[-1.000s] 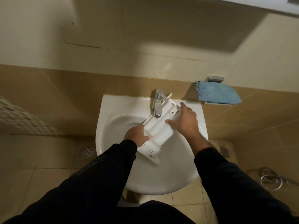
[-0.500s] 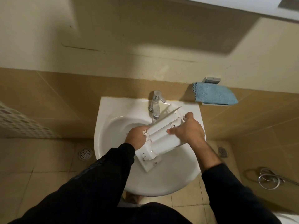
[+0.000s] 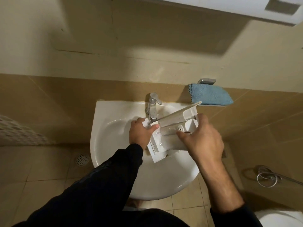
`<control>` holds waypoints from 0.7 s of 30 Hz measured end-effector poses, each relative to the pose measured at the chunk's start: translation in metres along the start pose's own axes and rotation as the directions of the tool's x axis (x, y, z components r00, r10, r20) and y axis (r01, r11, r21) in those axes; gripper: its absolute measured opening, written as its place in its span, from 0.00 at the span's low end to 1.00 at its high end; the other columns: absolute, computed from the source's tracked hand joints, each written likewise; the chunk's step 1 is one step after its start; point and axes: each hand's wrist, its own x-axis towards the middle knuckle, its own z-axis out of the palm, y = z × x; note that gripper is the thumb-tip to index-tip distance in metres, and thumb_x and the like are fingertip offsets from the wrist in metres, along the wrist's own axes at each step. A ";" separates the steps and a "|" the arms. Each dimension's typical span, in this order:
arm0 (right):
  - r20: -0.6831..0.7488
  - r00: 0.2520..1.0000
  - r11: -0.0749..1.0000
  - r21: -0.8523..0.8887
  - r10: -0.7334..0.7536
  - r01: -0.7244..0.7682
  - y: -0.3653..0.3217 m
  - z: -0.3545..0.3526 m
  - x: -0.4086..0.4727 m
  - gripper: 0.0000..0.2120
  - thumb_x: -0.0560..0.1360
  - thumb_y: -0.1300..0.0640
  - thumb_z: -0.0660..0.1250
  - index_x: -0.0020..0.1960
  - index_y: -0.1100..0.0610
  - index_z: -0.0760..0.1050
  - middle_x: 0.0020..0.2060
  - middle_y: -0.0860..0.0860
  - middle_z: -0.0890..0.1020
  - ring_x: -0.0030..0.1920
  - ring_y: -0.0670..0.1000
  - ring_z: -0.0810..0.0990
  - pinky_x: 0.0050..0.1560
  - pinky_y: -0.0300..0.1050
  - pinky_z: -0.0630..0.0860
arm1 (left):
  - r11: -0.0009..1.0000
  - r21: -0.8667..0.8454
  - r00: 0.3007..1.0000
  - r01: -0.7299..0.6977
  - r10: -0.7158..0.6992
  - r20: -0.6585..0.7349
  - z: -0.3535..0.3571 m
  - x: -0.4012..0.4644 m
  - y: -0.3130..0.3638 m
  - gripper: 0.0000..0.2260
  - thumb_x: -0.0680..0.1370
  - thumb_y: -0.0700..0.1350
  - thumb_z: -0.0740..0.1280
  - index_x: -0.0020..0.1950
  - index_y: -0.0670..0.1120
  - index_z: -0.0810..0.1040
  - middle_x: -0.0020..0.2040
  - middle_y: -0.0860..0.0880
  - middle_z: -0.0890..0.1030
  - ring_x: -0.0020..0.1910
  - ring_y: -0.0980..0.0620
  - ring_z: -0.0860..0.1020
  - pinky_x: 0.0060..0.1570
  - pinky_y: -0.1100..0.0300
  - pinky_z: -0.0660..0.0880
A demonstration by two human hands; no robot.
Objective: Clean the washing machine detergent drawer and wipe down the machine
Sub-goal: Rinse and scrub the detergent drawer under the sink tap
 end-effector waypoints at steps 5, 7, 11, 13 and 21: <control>-0.023 0.999 0.997 0.060 -0.045 0.046 0.012 0.016 -0.031 0.28 0.70 0.47 0.75 0.65 0.50 0.67 0.52 0.52 0.78 0.48 0.58 0.79 0.39 0.45 0.66 | 0.885 -0.361 0.945 0.295 -0.213 0.248 0.010 0.006 -0.011 0.14 0.73 0.53 0.73 0.49 0.46 0.76 0.44 0.47 0.78 0.43 0.47 0.76 0.42 0.55 0.74; -0.050 0.997 0.993 0.101 -0.051 0.055 0.020 0.019 -0.037 0.29 0.70 0.49 0.75 0.66 0.51 0.69 0.53 0.52 0.78 0.43 0.54 0.76 0.39 0.44 0.66 | 0.810 -0.418 0.900 0.411 -0.286 0.331 0.007 0.009 -0.008 0.08 0.79 0.49 0.65 0.52 0.45 0.76 0.44 0.47 0.78 0.45 0.49 0.77 0.40 0.56 0.70; -0.013 0.985 0.984 0.047 -0.171 0.172 0.031 0.022 -0.037 0.29 0.69 0.48 0.76 0.65 0.48 0.68 0.51 0.49 0.77 0.38 0.51 0.79 0.35 0.42 0.66 | 0.682 -0.309 0.719 0.663 -0.465 0.517 0.000 0.011 -0.002 0.23 0.81 0.62 0.57 0.61 0.43 0.71 0.47 0.45 0.78 0.45 0.45 0.80 0.42 0.50 0.76; 0.044 0.950 0.951 -0.007 -0.309 0.310 0.034 0.024 -0.036 0.29 0.68 0.49 0.77 0.64 0.46 0.67 0.49 0.48 0.77 0.37 0.52 0.80 0.33 0.43 0.70 | 0.656 -0.187 0.624 0.731 -0.534 0.570 -0.002 0.011 -0.005 0.36 0.76 0.73 0.48 0.63 0.42 0.70 0.46 0.42 0.78 0.44 0.42 0.80 0.42 0.48 0.78; 0.036 0.759 0.749 -0.144 -0.650 0.647 0.057 0.050 -0.054 0.30 0.57 0.67 0.77 0.57 0.52 0.75 0.37 0.52 0.73 0.32 0.55 0.72 0.33 0.42 0.63 | 0.554 -0.153 0.490 0.819 -0.534 0.689 -0.018 0.017 -0.006 0.46 0.68 0.77 0.58 0.62 0.36 0.73 0.50 0.36 0.82 0.40 0.40 0.84 0.31 0.49 0.81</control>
